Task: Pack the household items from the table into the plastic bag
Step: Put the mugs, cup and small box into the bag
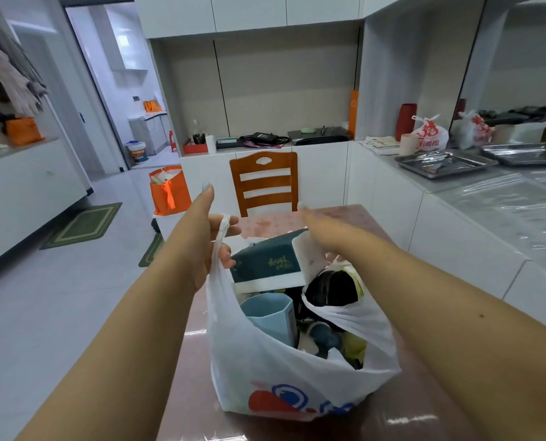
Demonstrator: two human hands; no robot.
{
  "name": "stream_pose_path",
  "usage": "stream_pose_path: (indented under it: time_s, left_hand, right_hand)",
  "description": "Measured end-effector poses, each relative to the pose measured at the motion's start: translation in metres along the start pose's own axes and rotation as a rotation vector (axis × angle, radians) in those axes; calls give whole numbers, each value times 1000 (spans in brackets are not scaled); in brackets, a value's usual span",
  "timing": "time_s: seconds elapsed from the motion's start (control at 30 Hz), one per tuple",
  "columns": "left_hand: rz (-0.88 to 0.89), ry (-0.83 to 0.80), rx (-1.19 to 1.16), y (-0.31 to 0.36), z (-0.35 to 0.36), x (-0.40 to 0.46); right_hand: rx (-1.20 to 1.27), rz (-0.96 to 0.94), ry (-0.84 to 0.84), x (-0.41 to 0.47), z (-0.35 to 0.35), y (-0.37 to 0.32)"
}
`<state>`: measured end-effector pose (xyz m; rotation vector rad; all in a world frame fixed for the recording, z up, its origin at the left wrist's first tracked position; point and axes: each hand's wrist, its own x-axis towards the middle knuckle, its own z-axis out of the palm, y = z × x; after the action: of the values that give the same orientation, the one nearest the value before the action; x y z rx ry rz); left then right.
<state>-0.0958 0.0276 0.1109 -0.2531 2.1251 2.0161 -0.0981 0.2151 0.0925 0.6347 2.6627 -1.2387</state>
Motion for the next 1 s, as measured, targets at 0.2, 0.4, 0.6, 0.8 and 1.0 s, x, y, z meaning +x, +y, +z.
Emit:
stream_pose_path:
  time_s: [0.2,0.4,0.6,0.8,1.0]
  left_hand:
    - [31,32,58,-1,5,4]
    - [36,24,-16,-8,5,5]
    - [44,-203,117,-14,28,-6]
    - [152,-72,239,-12,45,-20]
    - [175,-42,432,-6,51,-23]
  right_hand:
    - [-157,-209,120,2,6,1]
    - [34,-197,-72,0,10,-7]
    - [-9,-223,14,-7,23,-8]
    - [-155,-126,-149,-30,30,4]
    - [61,-88,-434,-43,23,19]
